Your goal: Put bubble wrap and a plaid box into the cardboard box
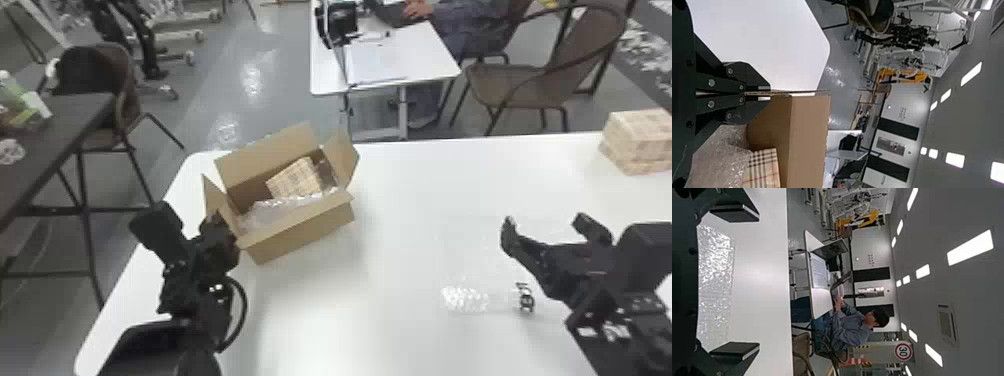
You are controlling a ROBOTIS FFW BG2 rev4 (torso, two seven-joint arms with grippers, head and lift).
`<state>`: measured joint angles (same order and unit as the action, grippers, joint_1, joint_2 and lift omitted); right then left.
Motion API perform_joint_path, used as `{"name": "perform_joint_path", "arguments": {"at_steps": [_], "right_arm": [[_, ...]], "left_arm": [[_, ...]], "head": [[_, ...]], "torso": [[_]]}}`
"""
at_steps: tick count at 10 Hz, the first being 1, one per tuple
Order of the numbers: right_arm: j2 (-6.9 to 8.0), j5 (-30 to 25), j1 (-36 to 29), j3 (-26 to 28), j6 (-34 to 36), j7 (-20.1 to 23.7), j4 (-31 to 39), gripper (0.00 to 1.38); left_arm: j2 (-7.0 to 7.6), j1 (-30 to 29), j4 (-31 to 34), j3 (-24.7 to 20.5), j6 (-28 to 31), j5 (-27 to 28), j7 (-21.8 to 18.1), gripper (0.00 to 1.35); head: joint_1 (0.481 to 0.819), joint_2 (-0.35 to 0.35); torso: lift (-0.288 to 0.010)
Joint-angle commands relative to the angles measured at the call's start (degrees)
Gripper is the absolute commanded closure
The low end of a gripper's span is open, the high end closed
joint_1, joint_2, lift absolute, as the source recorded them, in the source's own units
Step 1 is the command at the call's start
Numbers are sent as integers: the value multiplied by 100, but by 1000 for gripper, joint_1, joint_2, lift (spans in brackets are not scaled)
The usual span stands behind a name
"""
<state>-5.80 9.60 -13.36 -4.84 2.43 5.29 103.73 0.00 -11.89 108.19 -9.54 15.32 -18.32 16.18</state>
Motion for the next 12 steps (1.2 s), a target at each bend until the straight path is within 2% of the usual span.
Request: {"name": "perform_joint_path", "arguments": {"at_steps": [1, 4, 5, 6, 7, 9, 12], "right_arm": [[0, 6, -8, 0, 20, 7, 7, 144], [9, 6, -35, 0, 38, 16, 7, 144], [9, 6, -35, 0, 38, 25, 7, 144], [9, 6, -35, 0, 64, 42, 15, 144], [0, 6, -35, 0, 64, 60, 24, 144], [9, 6, -35, 0, 90, 95, 24, 144], [9, 6, -52, 0, 152, 148, 59, 144]], "left_arm": [[-15, -59, -78, 84, -424, -76, 219, 1220], [-15, -191, 18, 541, -1251, -119, 843, 1220], [35, -226, 89, 646, -1391, -49, 1168, 1217], [53, -270, 89, 664, -1462, -67, 1397, 1204], [9, -323, 89, 655, -1523, -40, 1572, 1193], [-15, -429, 62, 497, -1602, 21, 1801, 1193], [-15, -666, -254, 567, -2384, 30, 2513, 1193]], "head": [[695, 187], [695, 200], [695, 193], [695, 192], [695, 195], [695, 212], [695, 255]], "torso": [[-110], [-110], [-110], [-110], [-110], [-110], [-110]]}}
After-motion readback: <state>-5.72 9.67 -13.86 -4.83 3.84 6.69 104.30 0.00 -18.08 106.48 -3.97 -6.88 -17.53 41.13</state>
